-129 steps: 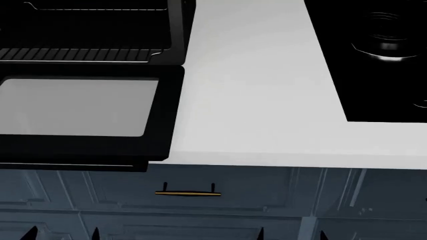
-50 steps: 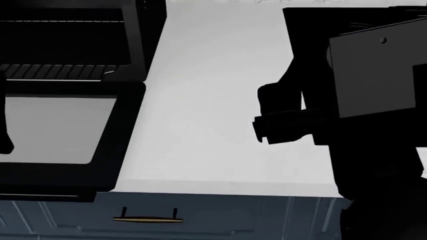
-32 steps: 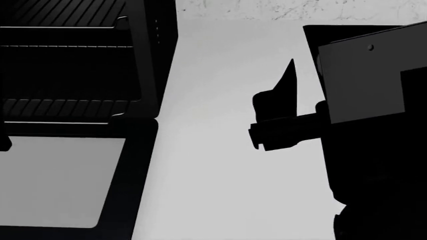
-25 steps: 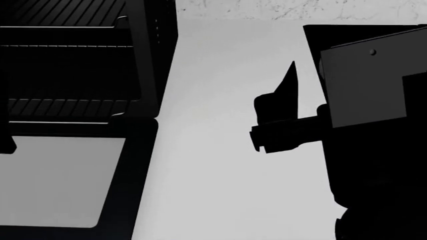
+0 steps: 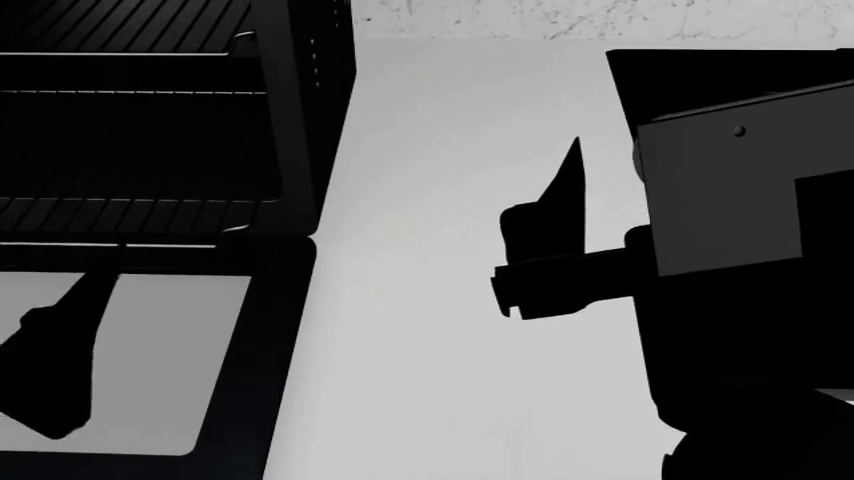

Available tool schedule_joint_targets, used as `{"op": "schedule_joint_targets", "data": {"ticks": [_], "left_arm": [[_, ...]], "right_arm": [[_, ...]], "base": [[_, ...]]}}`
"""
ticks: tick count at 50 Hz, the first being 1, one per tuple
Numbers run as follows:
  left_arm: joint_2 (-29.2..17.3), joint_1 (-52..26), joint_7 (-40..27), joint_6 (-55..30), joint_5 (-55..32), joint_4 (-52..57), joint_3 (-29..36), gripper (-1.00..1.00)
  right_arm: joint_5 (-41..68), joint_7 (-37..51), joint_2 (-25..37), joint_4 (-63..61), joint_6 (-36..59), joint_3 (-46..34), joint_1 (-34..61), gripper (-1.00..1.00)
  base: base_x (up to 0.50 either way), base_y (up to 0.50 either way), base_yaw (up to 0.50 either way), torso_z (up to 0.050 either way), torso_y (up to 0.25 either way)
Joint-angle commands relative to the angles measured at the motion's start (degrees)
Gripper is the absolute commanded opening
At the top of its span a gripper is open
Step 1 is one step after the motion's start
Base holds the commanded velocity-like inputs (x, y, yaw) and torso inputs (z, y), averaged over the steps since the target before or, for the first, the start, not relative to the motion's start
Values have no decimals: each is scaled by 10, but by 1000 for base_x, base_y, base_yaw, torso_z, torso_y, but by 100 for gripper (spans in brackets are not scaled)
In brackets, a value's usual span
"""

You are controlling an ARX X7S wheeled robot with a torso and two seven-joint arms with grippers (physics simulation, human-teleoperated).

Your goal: Fully slide the toaster oven bottom rack0 out.

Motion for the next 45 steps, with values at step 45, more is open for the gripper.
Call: {"op": "schedule_joint_targets", "data": {"ticks": [45], "left_arm": [[-86, -105, 426, 160, 555, -110, 432, 100]], "right_arm": [[30, 28, 10, -4, -18, -1, -13, 100]], "base": [[0, 0, 0, 0, 0]]}}
